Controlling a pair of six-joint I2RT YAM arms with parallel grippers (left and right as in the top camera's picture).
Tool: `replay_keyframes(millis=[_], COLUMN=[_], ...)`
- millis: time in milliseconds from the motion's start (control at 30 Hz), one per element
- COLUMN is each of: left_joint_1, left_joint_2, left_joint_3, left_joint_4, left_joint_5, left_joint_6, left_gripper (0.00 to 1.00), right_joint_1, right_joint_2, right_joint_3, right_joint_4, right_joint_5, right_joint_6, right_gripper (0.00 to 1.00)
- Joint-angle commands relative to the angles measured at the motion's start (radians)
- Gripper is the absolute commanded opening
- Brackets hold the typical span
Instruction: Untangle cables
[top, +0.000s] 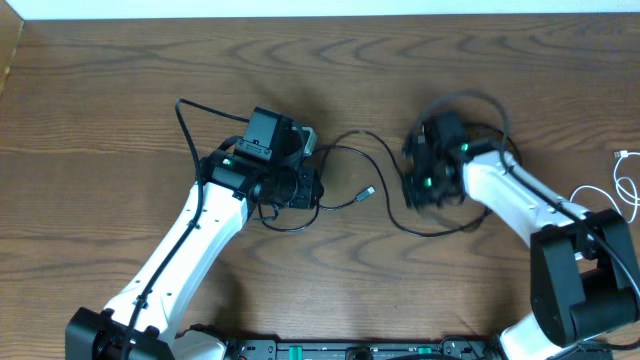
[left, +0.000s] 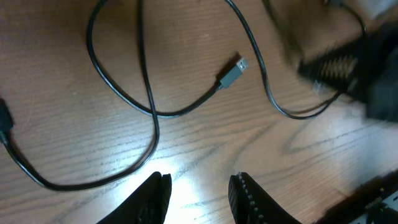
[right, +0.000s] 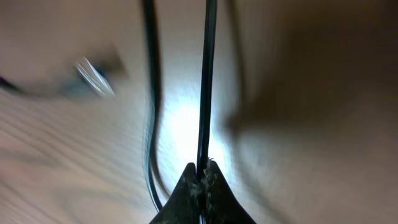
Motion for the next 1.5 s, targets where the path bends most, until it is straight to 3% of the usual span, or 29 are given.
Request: replay_keyframes(millis=[0,167,367,533,733,933,1100,1167,1233,1467], left_joint_1=[0.004,0.004,0.004,0.004,0.004,0.004,0.004,0.004,0.004,0.004], left_joint_2=[0.006,0.006,0.006,0.006,0.006,0.006,0.006,0.006,0.006,0.006], left_joint_3=[0.016,0.016,0.016,0.016,0.016,0.016,0.016,0.016,0.016,0.016], left_joint_4=[-0.003,-0.002,-0.002,-0.002,-0.002,-0.002,-0.006,-0.010,-0.009,-0.009], left_joint_5=[0.008,0.009,0.008,0.008,0.008,0.008,0.008,0.008,0.008,0.008], left_joint_6=[-0.009,-0.009,-0.009,-0.009,-0.009,-0.009,-0.009,-0.008,-0.008,-0.008], left_gripper=[0.36,0.36,0.36,0.36,0.37,0.36,0.36,0.36,0.36,0.36], right_joint_1=[-0.039,-0.054,-0.051,-0.052,-0.053,-0.063,-0.087,-0.101,-0.116,-0.124], right_joint_2=[-0.078,-0.153,-0.259,-0.325,-0.252,-0.143,-0.085,-0.081,-0.081,-0.081], right_joint_3=[0.234,0.497,0.635,0.636,0.618,0.617,0.575,0.532,0.473,0.268], right_joint_4=[0.014,0.042,0.117,0.085,-0.348,-0.589,-0.593,-0.577,-0.544,-0.353], right_joint_5=[-0.099,-0.182,-0.185,-0.100,0.121,0.314,0.277,0.251,0.195,0.107], right_joint_6=[0.015,0.016,0.016,0.015,0.024,0.197,0.279,0.303,0.304,0.385], right_gripper=[0.01,0.01,0.01,0.01,0.13,0.18,0.22,0.42,0.51,0.50])
